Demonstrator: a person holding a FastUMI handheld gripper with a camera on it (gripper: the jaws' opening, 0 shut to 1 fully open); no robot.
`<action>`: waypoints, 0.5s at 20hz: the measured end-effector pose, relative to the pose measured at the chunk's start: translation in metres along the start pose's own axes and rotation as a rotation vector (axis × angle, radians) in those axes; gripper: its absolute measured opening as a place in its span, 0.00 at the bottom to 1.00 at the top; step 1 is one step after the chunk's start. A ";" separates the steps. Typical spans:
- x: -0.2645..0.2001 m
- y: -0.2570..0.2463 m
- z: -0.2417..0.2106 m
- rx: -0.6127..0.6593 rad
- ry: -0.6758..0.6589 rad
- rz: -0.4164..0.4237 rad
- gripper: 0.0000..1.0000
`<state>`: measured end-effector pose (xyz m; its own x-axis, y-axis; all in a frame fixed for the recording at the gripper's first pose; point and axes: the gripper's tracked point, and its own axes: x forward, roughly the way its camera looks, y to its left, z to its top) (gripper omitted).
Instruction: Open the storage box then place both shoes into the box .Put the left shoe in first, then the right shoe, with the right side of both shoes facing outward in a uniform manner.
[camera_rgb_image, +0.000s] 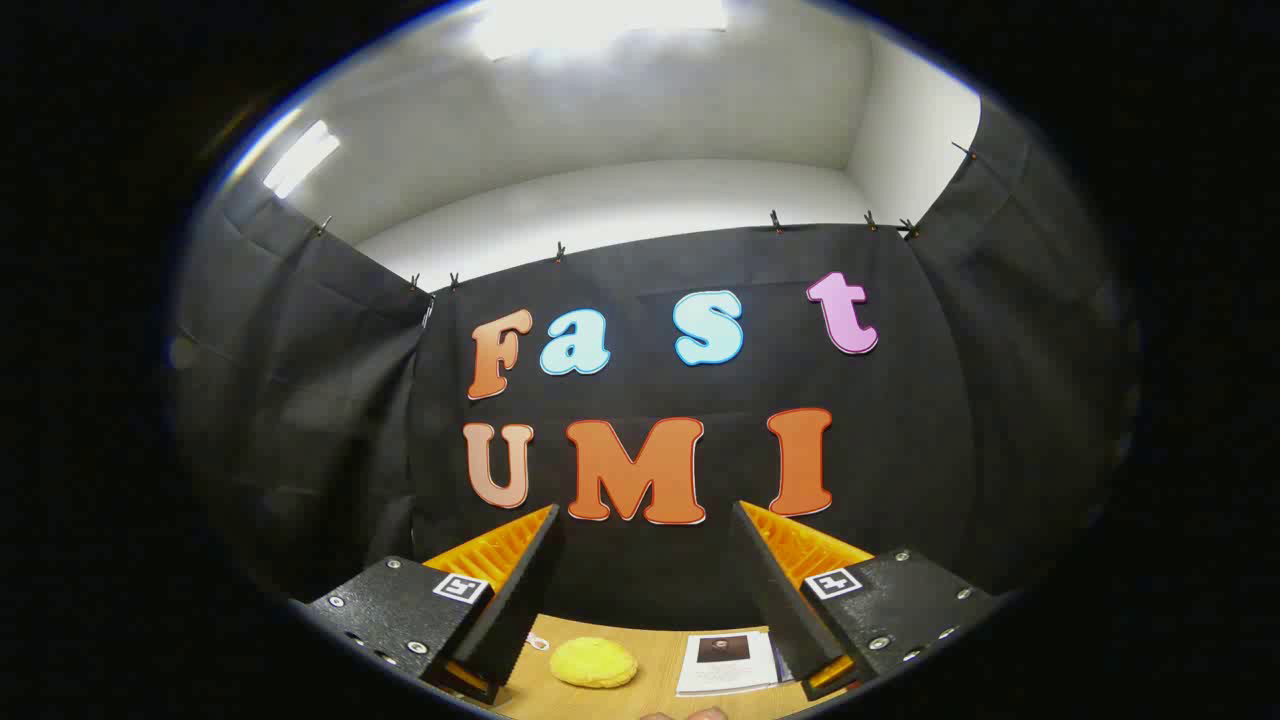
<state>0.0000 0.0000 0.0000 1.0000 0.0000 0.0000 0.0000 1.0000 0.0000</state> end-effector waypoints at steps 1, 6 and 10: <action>-0.001 -0.001 0.000 -0.005 0.002 -0.004 0.99; -0.004 -0.007 -0.002 0.002 0.017 -0.032 0.99; -0.002 -0.013 -0.004 -0.008 0.037 -0.055 0.99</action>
<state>-0.0024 -0.0134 -0.0035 0.9978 -0.0556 -0.0371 0.0553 0.9984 -0.0092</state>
